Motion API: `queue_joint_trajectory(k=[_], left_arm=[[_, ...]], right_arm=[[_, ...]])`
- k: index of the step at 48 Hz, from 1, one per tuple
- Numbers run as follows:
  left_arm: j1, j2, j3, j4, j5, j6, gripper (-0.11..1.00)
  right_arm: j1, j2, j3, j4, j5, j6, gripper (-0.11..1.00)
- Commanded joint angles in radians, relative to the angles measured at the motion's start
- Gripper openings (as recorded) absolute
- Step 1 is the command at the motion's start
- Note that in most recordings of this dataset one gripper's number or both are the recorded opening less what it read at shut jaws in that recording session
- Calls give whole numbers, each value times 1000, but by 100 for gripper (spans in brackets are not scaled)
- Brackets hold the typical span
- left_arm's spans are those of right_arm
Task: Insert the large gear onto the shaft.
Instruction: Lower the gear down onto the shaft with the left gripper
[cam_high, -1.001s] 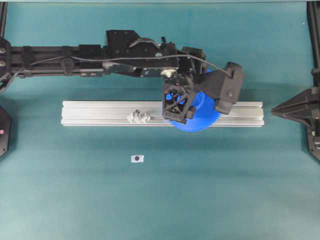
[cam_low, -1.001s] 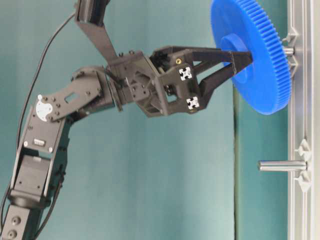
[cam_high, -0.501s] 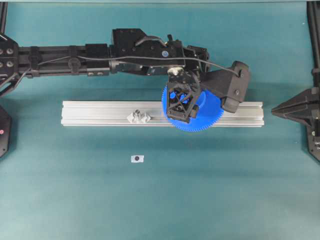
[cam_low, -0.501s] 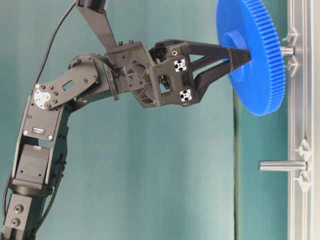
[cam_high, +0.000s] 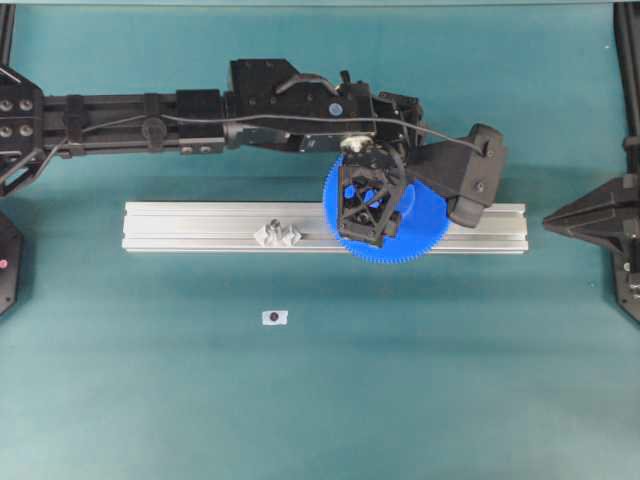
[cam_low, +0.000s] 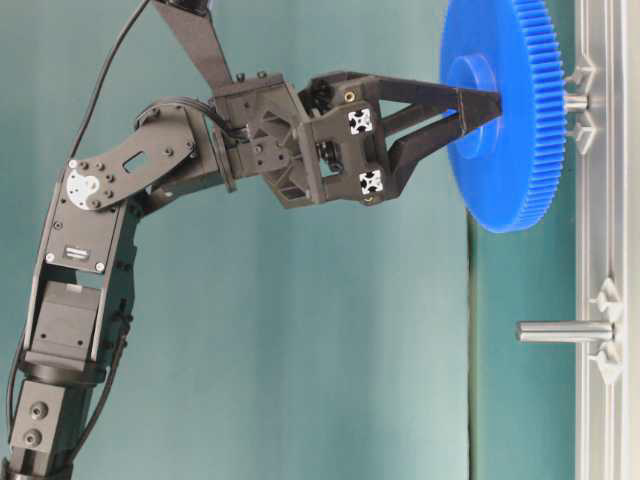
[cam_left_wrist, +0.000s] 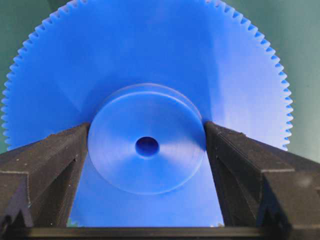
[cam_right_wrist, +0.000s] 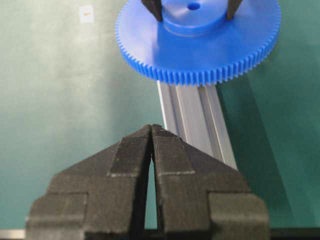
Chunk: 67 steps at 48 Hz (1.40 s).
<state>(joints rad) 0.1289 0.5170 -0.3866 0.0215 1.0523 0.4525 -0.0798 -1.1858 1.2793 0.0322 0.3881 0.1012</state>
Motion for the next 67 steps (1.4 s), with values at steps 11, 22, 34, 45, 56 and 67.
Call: queue_joint_trajectory(k=[11,22,34,45,56,67], left_arm=[[0,-15,-34,2,-5,-3,84],[0,-15,-37,5,-5,3,81],[0,-18,-32,5,-5,6,79],[0,-23,-38,2,-5,6,79],[-2,-23,-43,2,-6,3,79],[-2,-25,-44,2,-5,15,79]], right_arm=[[-3,8,-12,-2,-8,8,10],[-2,9,-12,-2,-8,9,10],[-2,8,-12,-2,-6,8,10],[-2,9,-12,-2,-6,8,9],[-2,8,-12,-2,-6,8,10],[-2,8,-14,-2,-5,8,10]])
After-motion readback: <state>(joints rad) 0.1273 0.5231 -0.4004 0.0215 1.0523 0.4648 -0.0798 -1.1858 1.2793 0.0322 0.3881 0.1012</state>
